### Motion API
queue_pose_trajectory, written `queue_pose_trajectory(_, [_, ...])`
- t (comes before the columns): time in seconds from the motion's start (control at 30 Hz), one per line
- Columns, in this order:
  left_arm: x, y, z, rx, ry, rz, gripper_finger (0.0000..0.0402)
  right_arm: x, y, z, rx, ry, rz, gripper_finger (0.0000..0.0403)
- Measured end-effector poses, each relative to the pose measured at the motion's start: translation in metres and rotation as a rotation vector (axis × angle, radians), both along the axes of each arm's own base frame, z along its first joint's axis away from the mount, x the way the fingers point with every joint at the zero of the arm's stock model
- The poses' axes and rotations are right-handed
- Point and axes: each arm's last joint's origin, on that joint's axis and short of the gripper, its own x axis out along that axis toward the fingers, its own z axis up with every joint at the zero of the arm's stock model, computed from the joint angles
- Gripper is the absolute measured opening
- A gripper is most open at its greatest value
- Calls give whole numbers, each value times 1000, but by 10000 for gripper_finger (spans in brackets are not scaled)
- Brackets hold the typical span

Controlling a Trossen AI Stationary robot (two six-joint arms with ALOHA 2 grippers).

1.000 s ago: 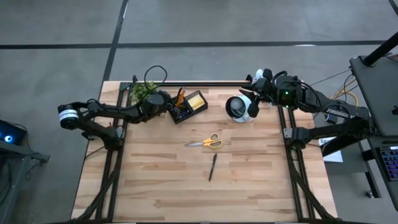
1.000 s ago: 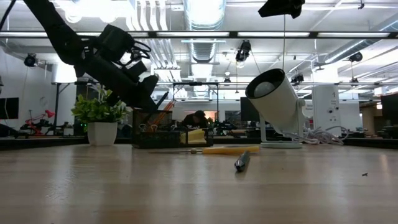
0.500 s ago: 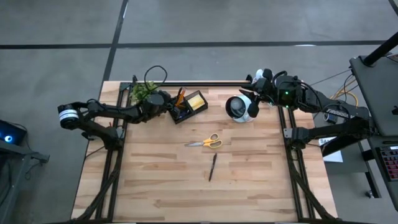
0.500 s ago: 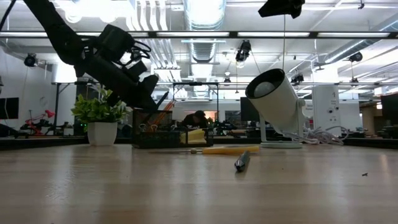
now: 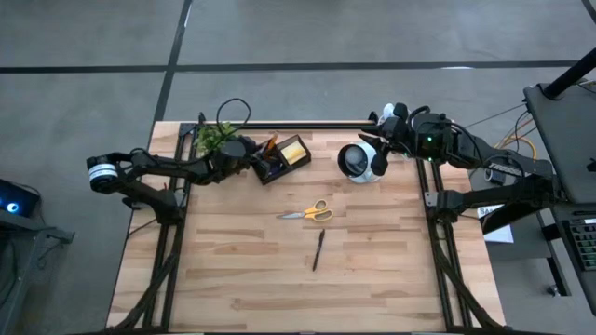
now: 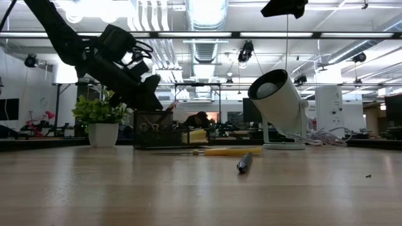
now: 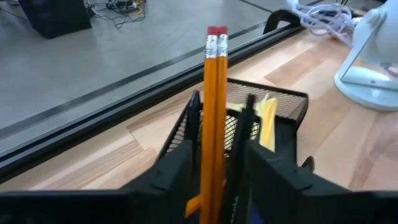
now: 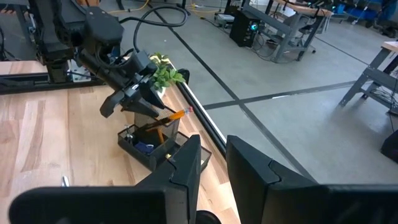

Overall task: Pick and place office supplies into organizer
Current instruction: Put the left black pen into the black desk organizer, then put the yellow scissors into the black desk organizer

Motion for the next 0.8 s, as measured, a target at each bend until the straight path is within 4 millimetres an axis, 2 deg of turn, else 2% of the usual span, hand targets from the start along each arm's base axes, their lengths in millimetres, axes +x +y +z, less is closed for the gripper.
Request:
queue_pose_trajectory(0.13, [1, 0, 6, 5, -53, -28, 181, 0, 0, 0, 0, 0, 0, 66])
queue_pose_trajectory(0.23, [3, -1, 14, 25, -98, -48, 199, 0, 0, 0, 0, 0, 0, 66])
queue_pose_trajectory(0.8, [30, -11, 59, 168, -146, -266, 203, 0, 0, 0, 0, 0, 0, 66])
